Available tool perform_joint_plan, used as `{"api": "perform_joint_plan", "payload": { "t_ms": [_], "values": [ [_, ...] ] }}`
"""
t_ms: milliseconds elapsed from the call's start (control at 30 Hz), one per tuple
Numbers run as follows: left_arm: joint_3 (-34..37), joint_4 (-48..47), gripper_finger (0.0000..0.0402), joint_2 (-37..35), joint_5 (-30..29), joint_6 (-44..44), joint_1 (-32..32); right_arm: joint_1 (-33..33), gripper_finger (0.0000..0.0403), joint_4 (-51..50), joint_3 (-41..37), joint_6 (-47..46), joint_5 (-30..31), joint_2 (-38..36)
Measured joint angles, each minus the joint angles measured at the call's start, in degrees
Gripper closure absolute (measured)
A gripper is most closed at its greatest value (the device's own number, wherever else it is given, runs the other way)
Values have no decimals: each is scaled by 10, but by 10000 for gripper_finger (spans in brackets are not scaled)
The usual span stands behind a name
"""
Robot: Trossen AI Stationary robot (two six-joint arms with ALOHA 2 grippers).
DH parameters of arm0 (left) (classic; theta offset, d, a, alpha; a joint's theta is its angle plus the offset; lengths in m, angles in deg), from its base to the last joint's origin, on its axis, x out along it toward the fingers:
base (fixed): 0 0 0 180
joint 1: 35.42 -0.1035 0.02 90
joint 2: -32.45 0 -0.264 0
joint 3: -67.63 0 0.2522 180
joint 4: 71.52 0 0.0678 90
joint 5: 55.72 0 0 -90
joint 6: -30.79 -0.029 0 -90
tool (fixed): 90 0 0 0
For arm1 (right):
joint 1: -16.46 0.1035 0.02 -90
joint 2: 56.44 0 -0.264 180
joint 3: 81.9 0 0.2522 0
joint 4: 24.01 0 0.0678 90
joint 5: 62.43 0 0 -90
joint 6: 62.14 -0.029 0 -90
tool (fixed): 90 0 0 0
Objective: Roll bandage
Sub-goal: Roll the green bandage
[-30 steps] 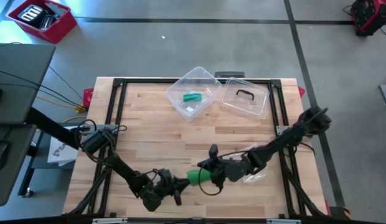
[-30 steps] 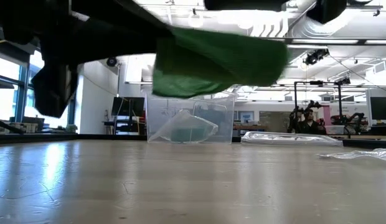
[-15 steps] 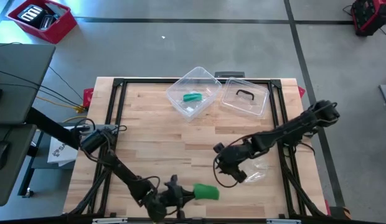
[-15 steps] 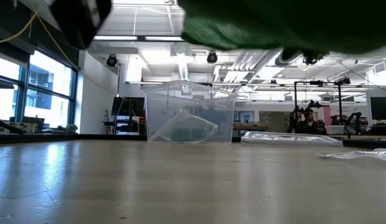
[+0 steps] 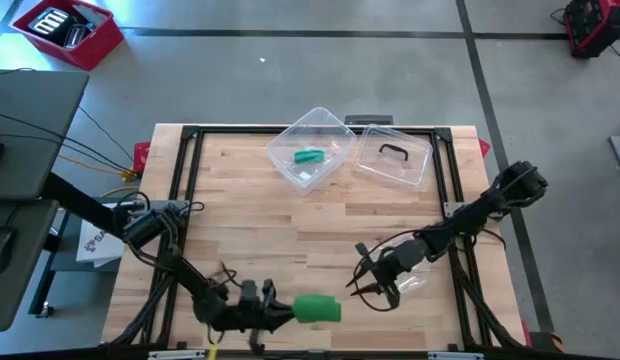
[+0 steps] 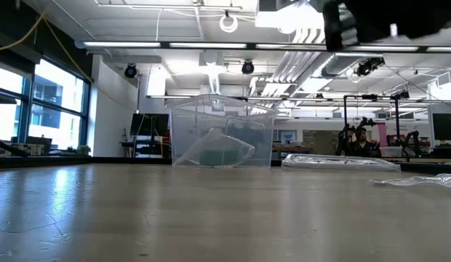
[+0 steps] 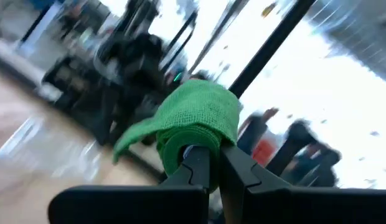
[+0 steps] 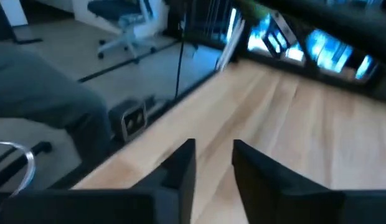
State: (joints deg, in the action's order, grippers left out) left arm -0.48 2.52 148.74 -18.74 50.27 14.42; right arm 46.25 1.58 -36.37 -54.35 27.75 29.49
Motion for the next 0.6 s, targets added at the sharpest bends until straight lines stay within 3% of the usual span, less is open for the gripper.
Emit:
{"api": "perform_joint_plan", "payload": {
  "t_ms": [267, 333, 600],
  "values": [
    [5, 21, 397, -30, 90, -32, -30, -9, 201, 26, 81, 91, 50, 0],
    [6, 21, 397, -35, 119, -36, -38, -9, 194, 42, 88, 100, 67, 0],
    [6, 22, 396, -48, 179, -47, -51, 7, 208, 170, 91, 177, 31, 5]
  ]
}}
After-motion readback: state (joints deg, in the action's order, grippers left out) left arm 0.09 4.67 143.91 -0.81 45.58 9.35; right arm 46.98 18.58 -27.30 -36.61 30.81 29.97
